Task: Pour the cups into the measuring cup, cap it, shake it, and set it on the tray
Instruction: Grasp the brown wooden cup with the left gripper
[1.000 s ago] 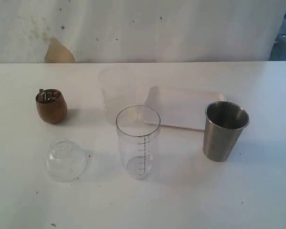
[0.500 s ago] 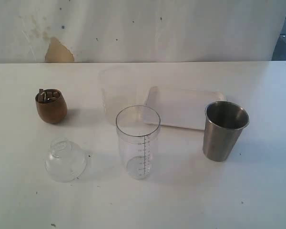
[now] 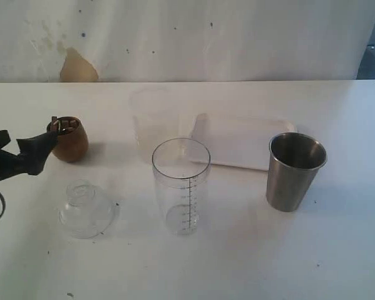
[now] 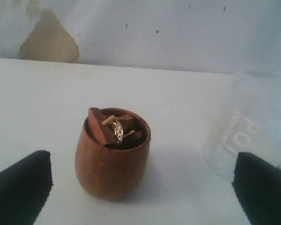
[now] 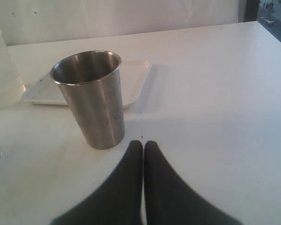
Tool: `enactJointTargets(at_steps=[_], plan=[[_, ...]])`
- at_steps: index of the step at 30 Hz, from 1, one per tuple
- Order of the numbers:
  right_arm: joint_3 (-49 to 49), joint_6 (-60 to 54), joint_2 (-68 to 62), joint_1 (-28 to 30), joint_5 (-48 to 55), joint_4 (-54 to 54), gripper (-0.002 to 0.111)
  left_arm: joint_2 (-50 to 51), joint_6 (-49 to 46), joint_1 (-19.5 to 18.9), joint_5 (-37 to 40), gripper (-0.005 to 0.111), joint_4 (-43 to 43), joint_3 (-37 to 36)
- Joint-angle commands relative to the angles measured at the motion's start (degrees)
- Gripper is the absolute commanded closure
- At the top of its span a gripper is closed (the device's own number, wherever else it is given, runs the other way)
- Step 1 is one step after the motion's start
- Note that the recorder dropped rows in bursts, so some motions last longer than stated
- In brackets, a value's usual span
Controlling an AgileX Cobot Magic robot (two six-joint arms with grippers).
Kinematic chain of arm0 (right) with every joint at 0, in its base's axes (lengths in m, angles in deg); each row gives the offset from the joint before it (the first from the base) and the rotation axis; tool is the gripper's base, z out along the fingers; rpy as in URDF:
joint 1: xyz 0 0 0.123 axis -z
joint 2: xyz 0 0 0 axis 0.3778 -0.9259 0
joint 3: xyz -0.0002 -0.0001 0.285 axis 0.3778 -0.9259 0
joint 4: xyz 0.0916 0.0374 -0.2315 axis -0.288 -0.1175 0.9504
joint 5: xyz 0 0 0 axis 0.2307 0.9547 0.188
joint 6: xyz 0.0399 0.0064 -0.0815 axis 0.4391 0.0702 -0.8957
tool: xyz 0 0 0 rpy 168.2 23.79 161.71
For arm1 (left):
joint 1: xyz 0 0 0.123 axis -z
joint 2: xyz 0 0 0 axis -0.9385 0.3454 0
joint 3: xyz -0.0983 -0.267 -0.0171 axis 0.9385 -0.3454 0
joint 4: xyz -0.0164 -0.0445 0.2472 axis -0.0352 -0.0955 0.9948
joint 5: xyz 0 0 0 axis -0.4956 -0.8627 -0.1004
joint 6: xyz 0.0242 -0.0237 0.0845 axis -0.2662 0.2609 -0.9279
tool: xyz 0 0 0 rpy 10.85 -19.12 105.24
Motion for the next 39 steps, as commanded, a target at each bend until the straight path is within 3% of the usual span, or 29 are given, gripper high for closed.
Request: enactJointTargets(at_steps=[1,12,20,39], plan=[[-0.10,0.13,0.34,-0.03,0.04,0.39,0.108,7.54,-4.66,-0.02,-5.11,0.002,1.05,3.91],[-0.10,0.13,0.34,-0.03,0.04,0.39,0.108,21.67,-6.88,-0.02,-6.44,0.002,6.70,17.67],[-0.10,0.13,0.34,-0.03,0.04,0.39,0.108,27.41,-7.83,-0.02,-2.90,0.002,7.88,25.65],[-0.10,0.13,0.34,-0.03,0.04,0.39,0.108,32.43,-7.61,0.09,-2.79,0.002,12.07,32.30]])
